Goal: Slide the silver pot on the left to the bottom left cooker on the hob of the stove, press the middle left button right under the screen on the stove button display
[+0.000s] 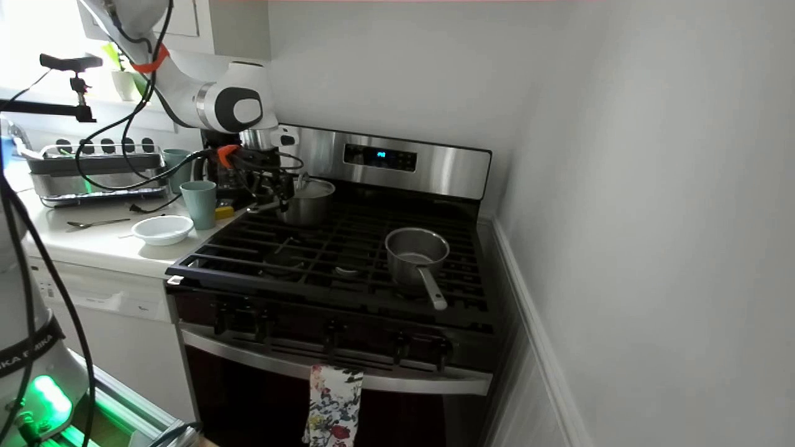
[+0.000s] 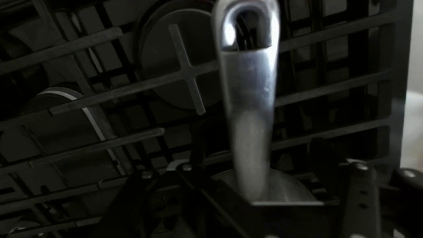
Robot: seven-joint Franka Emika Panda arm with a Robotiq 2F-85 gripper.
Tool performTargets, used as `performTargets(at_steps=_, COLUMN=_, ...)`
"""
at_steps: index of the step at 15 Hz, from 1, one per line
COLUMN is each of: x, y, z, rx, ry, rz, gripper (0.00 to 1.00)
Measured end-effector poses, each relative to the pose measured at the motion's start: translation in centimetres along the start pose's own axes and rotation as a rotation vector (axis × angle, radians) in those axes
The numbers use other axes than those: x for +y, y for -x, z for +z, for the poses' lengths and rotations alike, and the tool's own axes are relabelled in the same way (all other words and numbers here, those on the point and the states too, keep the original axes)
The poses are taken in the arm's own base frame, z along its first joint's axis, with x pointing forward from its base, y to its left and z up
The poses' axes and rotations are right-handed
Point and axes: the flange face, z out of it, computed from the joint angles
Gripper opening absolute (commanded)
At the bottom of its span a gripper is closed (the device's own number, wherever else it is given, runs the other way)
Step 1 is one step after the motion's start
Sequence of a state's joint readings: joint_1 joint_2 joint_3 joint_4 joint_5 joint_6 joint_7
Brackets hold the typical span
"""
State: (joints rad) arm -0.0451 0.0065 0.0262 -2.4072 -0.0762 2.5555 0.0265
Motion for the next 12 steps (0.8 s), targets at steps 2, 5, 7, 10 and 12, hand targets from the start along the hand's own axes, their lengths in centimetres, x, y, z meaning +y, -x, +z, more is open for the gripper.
performTargets(at_steps=2, x=0.03, y=-0.29, z=0.32, rx=-0.004, ry=-0.010, rz=-0.014, gripper=0.38)
performTargets(at_steps=5, x=0.19, y=-0.53, z=0.57, rx=-0.006, ry=-0.019, rz=-0.012, gripper=0.17)
performTargets(at_steps=7, x=0.61, y=-0.64, z=0.51, rx=-0.007, ry=-0.018, rz=-0.003, gripper=0.05)
performTargets(at_steps=10, x=0.74, y=-0.67, z=0.46, rx=-0.015, ry=-0.027, rz=-0.005, gripper=0.07)
performTargets(at_steps=12, x=0.85, y=-0.65, z=0.48, rx=-0.017, ry=-0.030, rz=-0.005, gripper=0.07)
